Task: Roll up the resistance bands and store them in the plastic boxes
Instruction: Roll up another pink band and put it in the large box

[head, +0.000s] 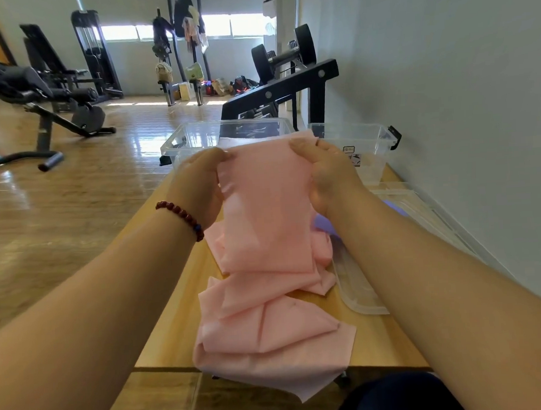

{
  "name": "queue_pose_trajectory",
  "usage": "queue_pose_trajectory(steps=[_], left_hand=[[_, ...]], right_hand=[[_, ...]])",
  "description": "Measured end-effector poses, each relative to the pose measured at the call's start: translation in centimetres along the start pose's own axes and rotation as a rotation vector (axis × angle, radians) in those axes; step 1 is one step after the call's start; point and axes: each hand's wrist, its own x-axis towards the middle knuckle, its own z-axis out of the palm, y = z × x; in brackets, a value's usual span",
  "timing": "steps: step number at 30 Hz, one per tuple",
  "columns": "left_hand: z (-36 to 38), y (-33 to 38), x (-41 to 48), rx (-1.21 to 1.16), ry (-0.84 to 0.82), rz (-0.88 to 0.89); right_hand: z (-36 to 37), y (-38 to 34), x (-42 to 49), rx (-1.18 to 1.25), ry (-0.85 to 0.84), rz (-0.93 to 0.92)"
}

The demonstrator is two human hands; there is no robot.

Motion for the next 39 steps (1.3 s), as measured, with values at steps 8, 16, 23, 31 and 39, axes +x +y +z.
queue_pose_trajectory(steps=[8,16,23,31,39], left_hand=[[-1.4,-0.6,2.0,0.134,0.03,0.066],[-3.3,-5.5,5.2,0.39,0.086,-0.068],[-4.0,-6.9,7.0,0.633,0.114,-0.11],[-4.8,-7.5,4.2,0.545,0.078,-0.103],[-4.2,-6.5,-1.9,0.432,0.032,-0.03]], right_hand=[[1.0,1.0,1.4,-0.139,0.001,-0.047],[-0.8,5.6,4.2,-0.621,0.19,0.039],[-1.1,7.0,5.4,-0.675,0.214,0.159],[-1.0,7.1,3.1,-0.491,0.228,0.149],[-1.2,6.1,-3.7,-0.303,0.13,0.083]])
